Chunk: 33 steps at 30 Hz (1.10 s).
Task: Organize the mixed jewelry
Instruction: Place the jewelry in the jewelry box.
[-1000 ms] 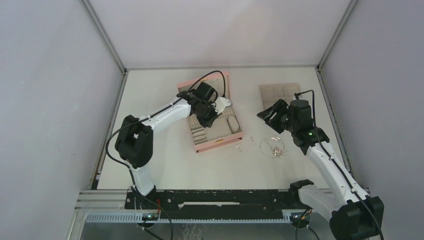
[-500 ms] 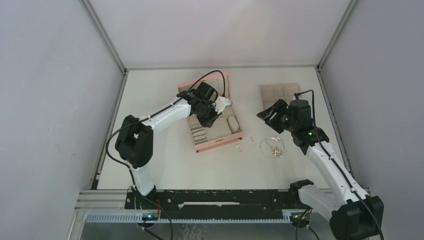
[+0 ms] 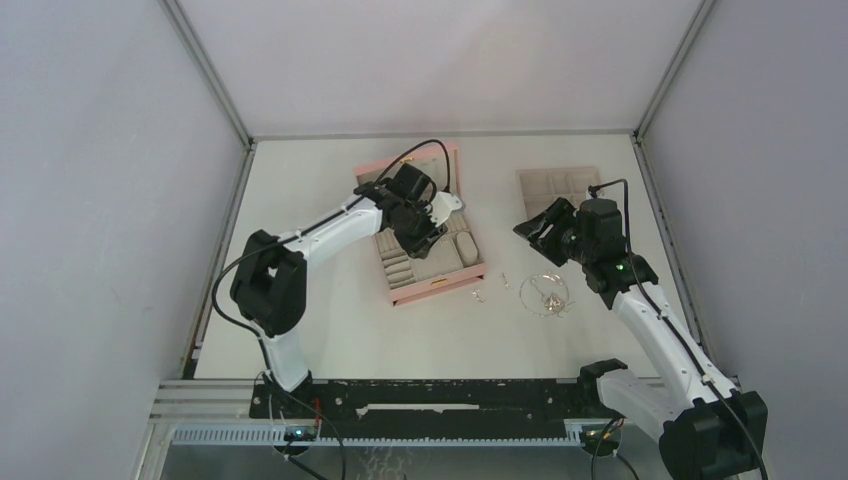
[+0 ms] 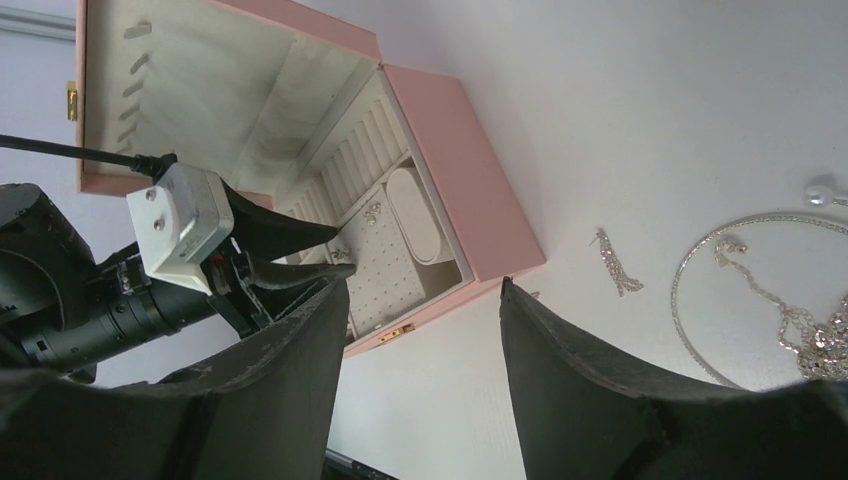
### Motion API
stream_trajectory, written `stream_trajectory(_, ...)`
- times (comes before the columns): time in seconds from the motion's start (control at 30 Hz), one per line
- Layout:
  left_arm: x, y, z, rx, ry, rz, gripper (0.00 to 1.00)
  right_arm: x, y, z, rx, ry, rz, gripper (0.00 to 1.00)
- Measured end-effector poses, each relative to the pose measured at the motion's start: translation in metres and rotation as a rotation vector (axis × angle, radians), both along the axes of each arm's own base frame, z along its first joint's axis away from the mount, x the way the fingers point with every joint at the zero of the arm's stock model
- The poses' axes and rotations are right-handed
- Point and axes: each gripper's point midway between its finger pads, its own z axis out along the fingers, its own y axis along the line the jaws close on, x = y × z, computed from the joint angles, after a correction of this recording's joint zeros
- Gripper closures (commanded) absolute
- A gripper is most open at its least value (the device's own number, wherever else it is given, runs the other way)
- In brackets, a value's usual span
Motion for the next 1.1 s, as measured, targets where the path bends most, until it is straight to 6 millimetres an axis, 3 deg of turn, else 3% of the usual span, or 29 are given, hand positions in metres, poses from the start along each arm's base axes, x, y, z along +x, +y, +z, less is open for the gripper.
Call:
stream_trajectory(0.43,-0.004,-0.003,0.001,-0.005,0.007,0.007,0.49,0.000,0.000,0.000,0.001,0.001,0.001,0.34)
stream_trajectory(0.83,0.003,-0.003,0.019,-0.030,-0.036,0.048,0.51,0.000,0.001,0.000,0.003,0.002,0.002,0.34)
stream_trajectory(1.1,0.004,-0.006,0.030,-0.058,-0.046,0.075,0.64,0.000,0.001,0.000,0.003,0.002,0.003,0.34)
